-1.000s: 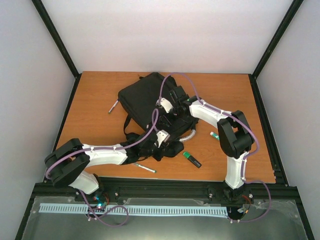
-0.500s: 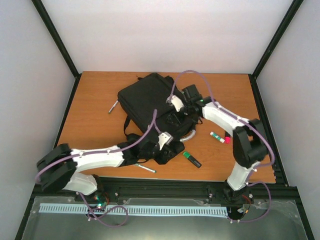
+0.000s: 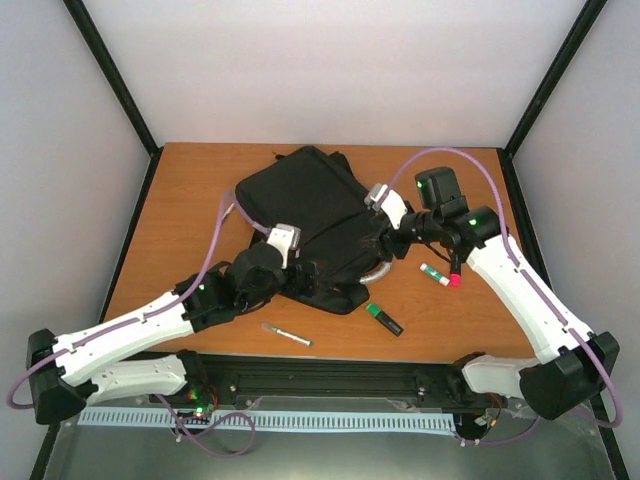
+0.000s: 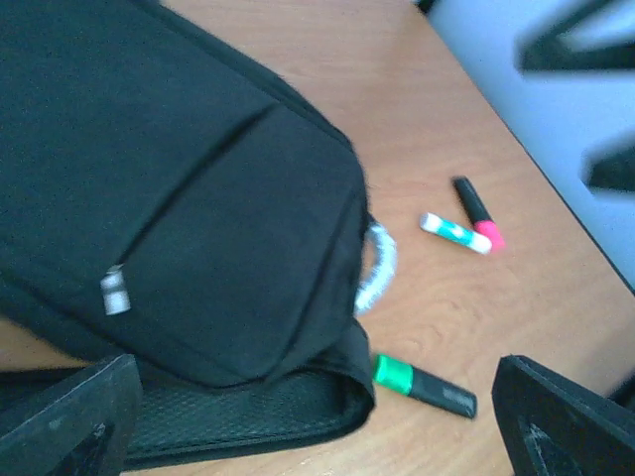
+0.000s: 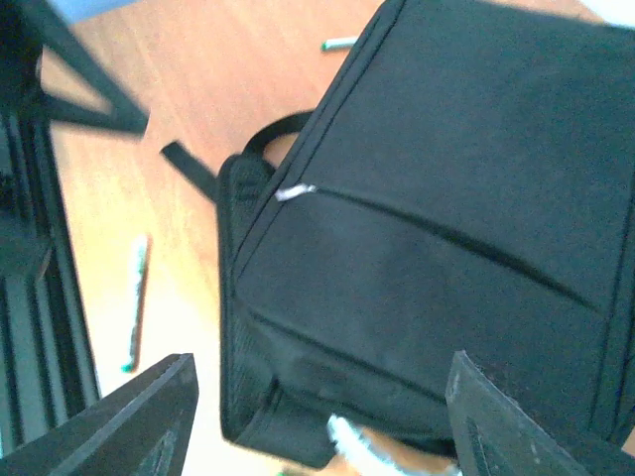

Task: Pack the student bag
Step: Zip the student bag at the center of the board.

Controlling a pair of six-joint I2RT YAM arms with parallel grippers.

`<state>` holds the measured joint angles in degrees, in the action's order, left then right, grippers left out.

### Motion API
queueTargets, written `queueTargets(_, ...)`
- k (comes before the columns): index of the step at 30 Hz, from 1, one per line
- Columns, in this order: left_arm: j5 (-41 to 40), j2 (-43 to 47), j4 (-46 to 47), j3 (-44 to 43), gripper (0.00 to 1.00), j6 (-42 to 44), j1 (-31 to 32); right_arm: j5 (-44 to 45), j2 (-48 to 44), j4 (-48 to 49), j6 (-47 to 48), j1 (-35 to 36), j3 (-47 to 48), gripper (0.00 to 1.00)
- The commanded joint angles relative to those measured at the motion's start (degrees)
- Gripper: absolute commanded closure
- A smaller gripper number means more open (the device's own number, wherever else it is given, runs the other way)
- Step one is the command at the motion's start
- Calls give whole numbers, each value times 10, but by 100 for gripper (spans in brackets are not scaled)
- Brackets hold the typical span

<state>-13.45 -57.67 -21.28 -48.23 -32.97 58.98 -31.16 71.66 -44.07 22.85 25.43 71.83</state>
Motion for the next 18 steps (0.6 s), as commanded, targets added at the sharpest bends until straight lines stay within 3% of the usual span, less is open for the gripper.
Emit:
queueTargets(1, -114, -9, -151, -53, 0, -127, -29, -18, -13, -124, 50, 2, 16, 32)
queueTargets(4, -102, -24, -186, -42, 3, -223, -62, -22, -30, -125, 34, 5, -14, 37)
queueTargets(11, -27, -41, -15, 69, 25, -361, -72, 22, -27, -9, 31, 53, -160, 48)
queueTargets(18, -32, -106, 39, 51, 37, -394, -80, 68, 15, 119, 21, 130, -237, 62)
